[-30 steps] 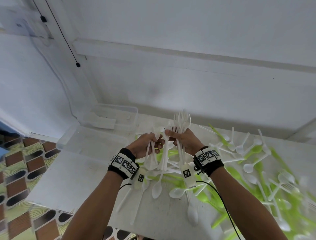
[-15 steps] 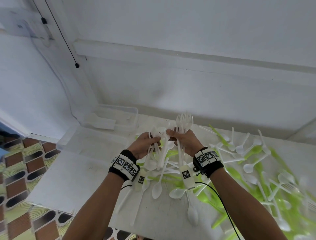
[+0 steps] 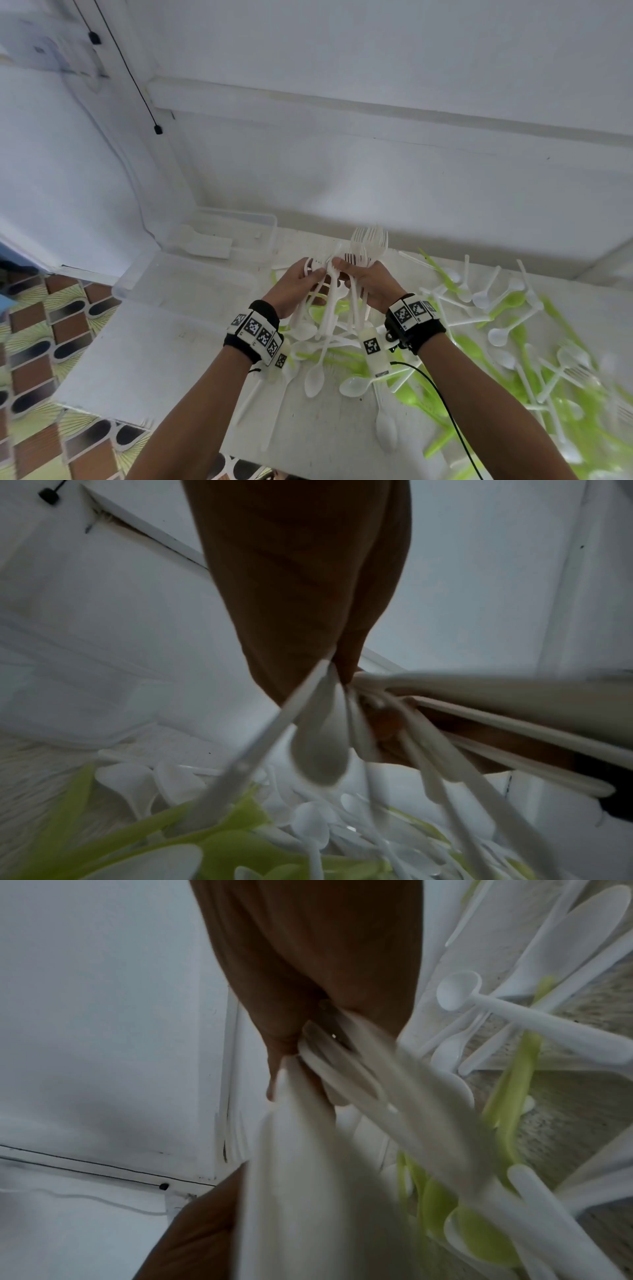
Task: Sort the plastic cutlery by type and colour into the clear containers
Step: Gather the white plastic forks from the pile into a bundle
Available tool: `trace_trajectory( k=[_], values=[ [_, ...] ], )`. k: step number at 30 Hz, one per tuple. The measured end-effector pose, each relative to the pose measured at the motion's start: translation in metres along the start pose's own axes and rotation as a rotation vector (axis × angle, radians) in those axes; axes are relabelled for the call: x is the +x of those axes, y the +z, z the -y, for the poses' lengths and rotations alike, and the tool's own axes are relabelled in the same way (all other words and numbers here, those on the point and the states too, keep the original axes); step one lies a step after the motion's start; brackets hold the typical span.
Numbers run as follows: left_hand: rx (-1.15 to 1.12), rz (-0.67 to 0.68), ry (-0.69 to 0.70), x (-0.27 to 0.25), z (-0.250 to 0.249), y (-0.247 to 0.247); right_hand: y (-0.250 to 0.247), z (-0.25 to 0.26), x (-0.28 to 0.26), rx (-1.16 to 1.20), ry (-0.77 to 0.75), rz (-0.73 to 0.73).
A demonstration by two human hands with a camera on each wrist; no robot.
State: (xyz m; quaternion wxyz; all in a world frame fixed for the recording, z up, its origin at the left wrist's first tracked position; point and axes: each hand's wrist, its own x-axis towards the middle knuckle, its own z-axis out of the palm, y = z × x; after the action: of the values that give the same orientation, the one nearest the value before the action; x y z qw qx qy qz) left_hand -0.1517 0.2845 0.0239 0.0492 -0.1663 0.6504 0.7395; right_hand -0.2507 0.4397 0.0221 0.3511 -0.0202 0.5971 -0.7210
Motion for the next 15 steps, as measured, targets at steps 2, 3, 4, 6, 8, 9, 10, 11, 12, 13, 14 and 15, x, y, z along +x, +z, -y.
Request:
trace_trajectory(
  k=[2, 3, 4, 6, 8, 9, 10, 11, 12, 13, 14, 15],
  values=[
    [-0.045, 0.009, 0.011, -0.002, -0.001, 0.004, 0.001, -0.003, 0.001, 0.024, 0.01, -0.007],
    [-0.065, 0.013, 0.013, -0.002, -0.001, 0.004, 0.002, -0.003, 0.002, 0.041, 0.018, -0.009],
    [-0.079, 0.016, 0.011, -0.002, 0.0, 0.005, 0.003, -0.003, 0.002, 0.058, 0.026, -0.011],
    [-0.092, 0.011, -0.01, 0.0, 0.001, 0.004, 0.005, -0.004, 0.003, 0.08, 0.022, -0.009],
    [-0.1, -0.004, -0.036, 0.002, 0.005, 0.0, 0.005, -0.004, 0.004, 0.095, 0.016, -0.016],
    [-0.106, -0.01, -0.045, 0.003, 0.006, -0.002, 0.005, -0.004, 0.005, 0.099, 0.017, -0.033],
    [-0.113, -0.017, -0.044, 0.003, 0.007, -0.003, 0.005, -0.005, 0.006, 0.101, 0.017, -0.052],
    [-0.123, -0.019, -0.04, 0.002, 0.008, -0.004, 0.005, -0.006, 0.007, 0.098, 0.02, -0.068],
    [-0.122, -0.019, -0.036, 0.002, 0.008, -0.005, 0.007, -0.006, 0.007, 0.092, 0.019, -0.078],
    [-0.105, -0.014, -0.03, 0.002, 0.008, -0.005, 0.008, -0.007, 0.007, 0.086, 0.014, -0.087],
    [-0.082, -0.006, -0.026, 0.002, 0.009, -0.005, 0.008, -0.007, 0.007, 0.085, 0.011, -0.095],
    [-0.063, -0.001, -0.027, 0.003, 0.009, -0.004, 0.009, -0.007, 0.007, 0.088, 0.016, -0.1]
  ],
)
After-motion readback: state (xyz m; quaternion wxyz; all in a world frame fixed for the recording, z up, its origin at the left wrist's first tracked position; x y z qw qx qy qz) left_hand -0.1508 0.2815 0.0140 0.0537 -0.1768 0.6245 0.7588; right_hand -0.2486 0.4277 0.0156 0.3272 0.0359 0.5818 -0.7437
